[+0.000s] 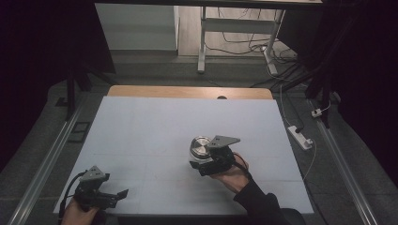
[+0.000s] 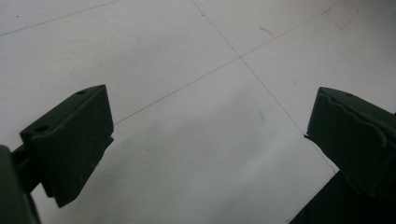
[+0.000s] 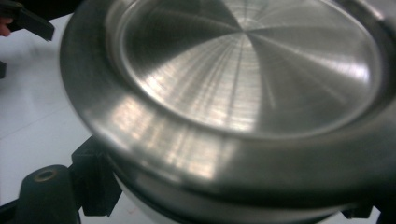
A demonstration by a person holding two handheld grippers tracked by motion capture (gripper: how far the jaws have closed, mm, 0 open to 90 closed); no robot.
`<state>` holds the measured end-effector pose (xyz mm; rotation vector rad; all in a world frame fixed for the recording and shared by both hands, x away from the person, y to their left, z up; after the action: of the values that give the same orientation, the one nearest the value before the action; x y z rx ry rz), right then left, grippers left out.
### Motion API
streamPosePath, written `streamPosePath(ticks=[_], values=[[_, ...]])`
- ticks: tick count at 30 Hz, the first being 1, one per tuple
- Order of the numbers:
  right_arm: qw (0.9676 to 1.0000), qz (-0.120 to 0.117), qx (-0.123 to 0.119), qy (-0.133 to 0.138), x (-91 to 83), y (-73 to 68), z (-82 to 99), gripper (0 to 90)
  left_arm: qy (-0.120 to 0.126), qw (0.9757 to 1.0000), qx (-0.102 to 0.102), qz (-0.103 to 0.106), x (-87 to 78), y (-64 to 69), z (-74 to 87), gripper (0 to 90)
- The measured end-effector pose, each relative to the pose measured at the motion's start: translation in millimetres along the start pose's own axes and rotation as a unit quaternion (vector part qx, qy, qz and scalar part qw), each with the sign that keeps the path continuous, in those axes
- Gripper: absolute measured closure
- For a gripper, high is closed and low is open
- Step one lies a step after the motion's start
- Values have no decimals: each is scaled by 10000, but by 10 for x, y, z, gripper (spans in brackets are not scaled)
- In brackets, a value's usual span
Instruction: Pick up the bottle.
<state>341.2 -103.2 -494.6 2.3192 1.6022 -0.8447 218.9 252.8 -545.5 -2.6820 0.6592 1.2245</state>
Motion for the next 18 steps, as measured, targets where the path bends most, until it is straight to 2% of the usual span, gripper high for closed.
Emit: streamPosePath(ticks=[10,18], values=[[9995,-287,-128,-25,144,-142,-50,148,-12,10000,4,7,0,2,0,13],[9991,-381,-206,-14,179,-196,-71,148,24,10000,-14,18,-5,-3,-1,4]])
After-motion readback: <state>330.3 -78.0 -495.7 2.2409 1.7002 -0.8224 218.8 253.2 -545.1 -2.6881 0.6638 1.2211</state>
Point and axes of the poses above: each handheld gripper's, and its own axes: x roughly forward along the jaws, z roughly out of its underside, y roughly to its right, the point moved 3 cm from there along x, roughly forward along the jaws, and after that the axes turned 10 degrees about -z, right-handed, at the moved point
